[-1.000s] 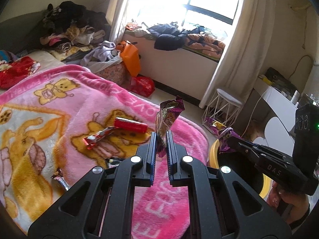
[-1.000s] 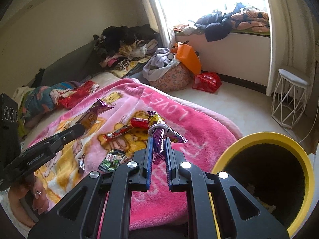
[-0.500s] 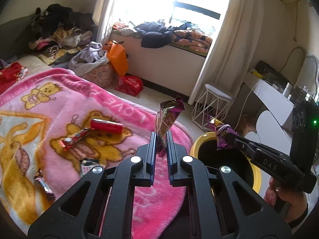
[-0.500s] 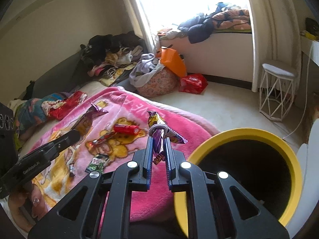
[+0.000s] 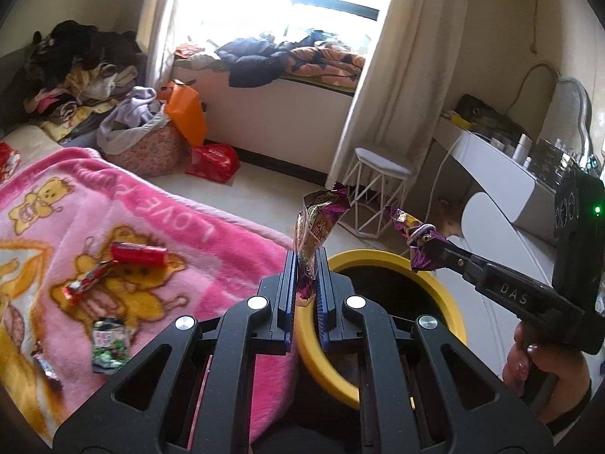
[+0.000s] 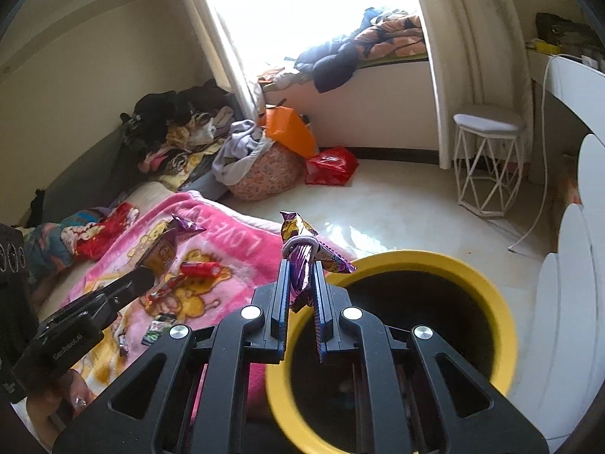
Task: Collect trash
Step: 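Carry both candy wrappers over the yellow-rimmed bin, then open both grippers to drop the wrappers into the bin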
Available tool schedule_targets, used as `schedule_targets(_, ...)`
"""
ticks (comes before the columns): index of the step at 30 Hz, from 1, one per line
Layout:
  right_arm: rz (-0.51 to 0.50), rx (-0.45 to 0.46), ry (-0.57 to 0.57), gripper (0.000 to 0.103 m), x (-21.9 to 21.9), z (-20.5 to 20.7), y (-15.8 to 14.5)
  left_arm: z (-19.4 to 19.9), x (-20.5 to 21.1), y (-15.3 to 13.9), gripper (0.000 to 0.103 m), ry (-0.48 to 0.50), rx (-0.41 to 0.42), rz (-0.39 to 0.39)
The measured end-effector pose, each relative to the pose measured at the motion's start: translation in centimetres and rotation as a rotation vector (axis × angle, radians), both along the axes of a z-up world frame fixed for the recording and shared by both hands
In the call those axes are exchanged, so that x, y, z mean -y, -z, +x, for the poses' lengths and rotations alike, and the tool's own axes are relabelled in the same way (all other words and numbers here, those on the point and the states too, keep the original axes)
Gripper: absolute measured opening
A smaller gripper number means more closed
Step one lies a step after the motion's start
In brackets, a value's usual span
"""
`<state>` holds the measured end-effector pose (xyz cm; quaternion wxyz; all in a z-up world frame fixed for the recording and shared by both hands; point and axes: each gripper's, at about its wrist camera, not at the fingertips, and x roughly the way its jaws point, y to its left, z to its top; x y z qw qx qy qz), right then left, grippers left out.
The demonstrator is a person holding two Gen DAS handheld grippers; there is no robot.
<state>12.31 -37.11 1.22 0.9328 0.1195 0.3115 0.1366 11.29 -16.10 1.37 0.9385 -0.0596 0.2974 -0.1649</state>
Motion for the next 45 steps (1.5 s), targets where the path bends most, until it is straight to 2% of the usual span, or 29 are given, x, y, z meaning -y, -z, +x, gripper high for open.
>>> schedule_targets(6,-0.021,-0.008,0.020,0.011,2.7,-0.1,-0.1,0.8,2.9,0.7,0.006,0.034,-0.020,-0.003)
schedule_targets(22,0.023,-0.063,0.101,0.011,7.8,0.5,2.1,2.6,9.2,3.1,0.006,0.162,-0.070,0.049)
schedule_targets(37,0.022,-0.142,0.124,0.011,8.4,1.9,5.4,4.2,11.1,7.4,0.006,0.214,-0.176,0.063)
schedule_targets(45,0.018,-0.173,0.135,0.011,8.3,2.2,6.4,5.2,11.1,8.4,0.006,0.219,-0.205,0.050)
